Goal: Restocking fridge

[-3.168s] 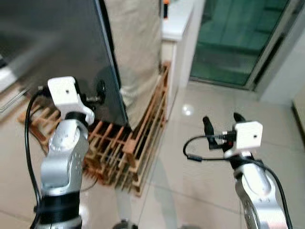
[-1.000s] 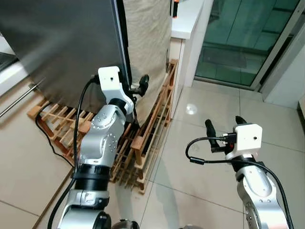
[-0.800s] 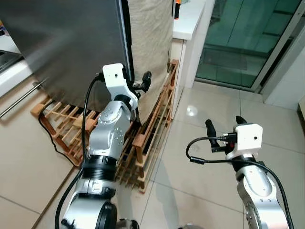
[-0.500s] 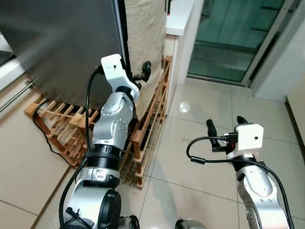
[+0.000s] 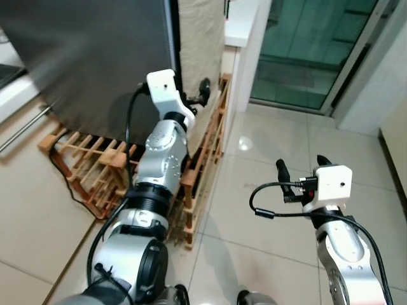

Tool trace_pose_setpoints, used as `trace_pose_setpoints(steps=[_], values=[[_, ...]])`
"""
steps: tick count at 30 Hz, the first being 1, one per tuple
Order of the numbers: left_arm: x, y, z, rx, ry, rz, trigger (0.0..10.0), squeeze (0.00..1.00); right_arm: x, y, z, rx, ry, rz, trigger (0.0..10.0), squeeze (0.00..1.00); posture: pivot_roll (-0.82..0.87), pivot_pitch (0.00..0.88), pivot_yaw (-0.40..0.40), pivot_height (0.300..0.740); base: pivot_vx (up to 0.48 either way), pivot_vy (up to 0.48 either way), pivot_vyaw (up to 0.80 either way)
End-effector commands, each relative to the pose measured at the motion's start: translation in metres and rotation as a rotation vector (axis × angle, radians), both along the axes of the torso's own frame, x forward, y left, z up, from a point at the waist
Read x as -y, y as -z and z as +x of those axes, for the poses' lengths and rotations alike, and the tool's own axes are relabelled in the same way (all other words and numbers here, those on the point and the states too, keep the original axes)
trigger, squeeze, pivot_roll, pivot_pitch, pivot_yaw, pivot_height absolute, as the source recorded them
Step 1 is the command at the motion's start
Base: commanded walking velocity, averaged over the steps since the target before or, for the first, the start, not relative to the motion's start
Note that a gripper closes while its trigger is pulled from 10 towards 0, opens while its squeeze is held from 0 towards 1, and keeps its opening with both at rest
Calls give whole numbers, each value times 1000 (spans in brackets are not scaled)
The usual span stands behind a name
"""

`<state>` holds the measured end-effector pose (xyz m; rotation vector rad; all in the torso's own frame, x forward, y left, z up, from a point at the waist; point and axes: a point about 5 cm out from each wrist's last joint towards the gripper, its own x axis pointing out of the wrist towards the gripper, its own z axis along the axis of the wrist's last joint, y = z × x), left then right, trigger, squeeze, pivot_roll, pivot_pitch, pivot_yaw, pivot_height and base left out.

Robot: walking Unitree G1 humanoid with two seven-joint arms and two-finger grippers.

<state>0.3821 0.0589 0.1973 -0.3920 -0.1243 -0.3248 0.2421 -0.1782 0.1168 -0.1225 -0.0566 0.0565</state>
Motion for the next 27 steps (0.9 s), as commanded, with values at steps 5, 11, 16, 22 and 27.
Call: trace_pose_setpoints(steps=[5, 11, 16, 22, 27], values=[[73, -19, -16, 55, 369, -71, 10000, 0, -4, 2, 0, -10, -1, -2, 10000, 0, -244, 66, 44, 740, 0, 0, 0], [135, -45, -56, 124, 776, -272, 10000, 0, -1, 15, -21, -70, 17, 13, 10000, 0, -257, 67, 32, 740, 0, 0, 0], [152, -63, -76, 189, 933, -312, 10000, 0, 7, 21, -23, -96, 49, 23, 10000, 0, -264, 62, 31, 740, 0, 0, 0], [154, -76, -90, 227, 1041, -348, 10000, 0, 15, 19, -17, -89, 75, 19, 10000, 0, -264, 53, 31, 740, 0, 0, 0], [119, -54, -64, 189, 804, -211, 10000, 0, 11, 13, -10, -59, 74, 19, 10000, 0, -259, 54, 37, 740, 0, 0, 0]])
